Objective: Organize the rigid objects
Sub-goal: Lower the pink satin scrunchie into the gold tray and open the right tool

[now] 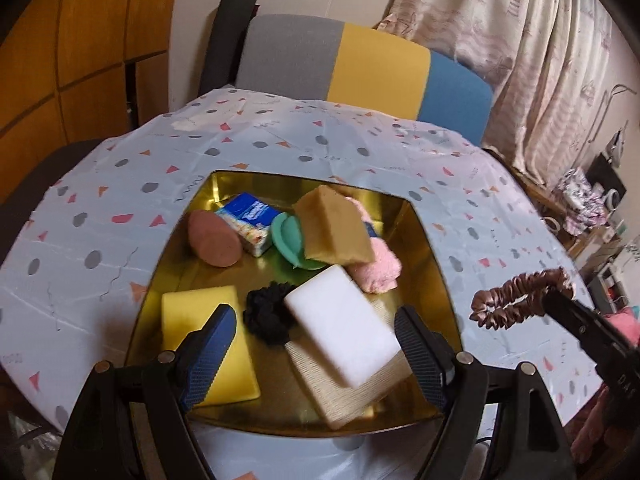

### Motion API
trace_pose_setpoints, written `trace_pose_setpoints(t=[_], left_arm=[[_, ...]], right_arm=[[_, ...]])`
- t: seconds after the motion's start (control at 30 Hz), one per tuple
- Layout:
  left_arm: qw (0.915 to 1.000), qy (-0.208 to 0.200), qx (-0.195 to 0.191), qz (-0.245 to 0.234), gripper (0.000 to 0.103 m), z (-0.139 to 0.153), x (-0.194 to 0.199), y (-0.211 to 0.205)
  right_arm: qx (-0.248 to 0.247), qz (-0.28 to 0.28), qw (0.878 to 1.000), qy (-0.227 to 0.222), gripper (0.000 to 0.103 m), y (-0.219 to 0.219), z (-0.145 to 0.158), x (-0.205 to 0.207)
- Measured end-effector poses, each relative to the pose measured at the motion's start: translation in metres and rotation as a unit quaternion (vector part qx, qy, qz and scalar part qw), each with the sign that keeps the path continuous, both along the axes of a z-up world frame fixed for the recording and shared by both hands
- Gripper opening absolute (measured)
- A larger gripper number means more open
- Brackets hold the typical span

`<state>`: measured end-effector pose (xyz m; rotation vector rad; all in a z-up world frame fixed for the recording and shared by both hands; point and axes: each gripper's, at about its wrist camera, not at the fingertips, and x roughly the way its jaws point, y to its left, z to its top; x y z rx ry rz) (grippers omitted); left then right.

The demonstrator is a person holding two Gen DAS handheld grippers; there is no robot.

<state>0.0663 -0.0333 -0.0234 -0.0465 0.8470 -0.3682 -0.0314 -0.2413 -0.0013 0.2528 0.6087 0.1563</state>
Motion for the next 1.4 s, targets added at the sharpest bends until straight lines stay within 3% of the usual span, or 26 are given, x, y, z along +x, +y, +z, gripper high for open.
trace_pose_setpoints(t=[0.57, 0.83, 1.07, 1.2, 1.4], left_arm=[[0.9979, -0.005, 0.036, 0.053, 0.083, -0.003, -0.016, 0.023], [0.9968, -0.01, 0.045, 0.065, 0.083, -0.003, -0.025, 0.03], [0.9906, -0.033, 0.08, 0.106, 0.083, -0.003, -0.034, 0.041], [0.9907, -0.032, 0.072, 0.111, 0.083, -0.003, -0.036, 0.045], [0.9895, -0.038, 0.073, 0.119, 0.083, -0.001, -0.039, 0.046]], right_arm=[[-0.014, 0.028, 0.999, 0.013, 0.015, 0.036, 0.002, 0.014], [-0.029, 0.015, 0.999, 0.024, 0.015, 0.037, 0.005, 0.031], [-0.058, 0.006, 0.997, 0.045, 0.015, 0.038, 0.0, 0.042], [-0.066, 0.003, 0.995, 0.077, 0.015, 0.036, -0.013, 0.059], [-0.088, -0.017, 0.993, 0.079, 0.015, 0.04, -0.02, 0.079]])
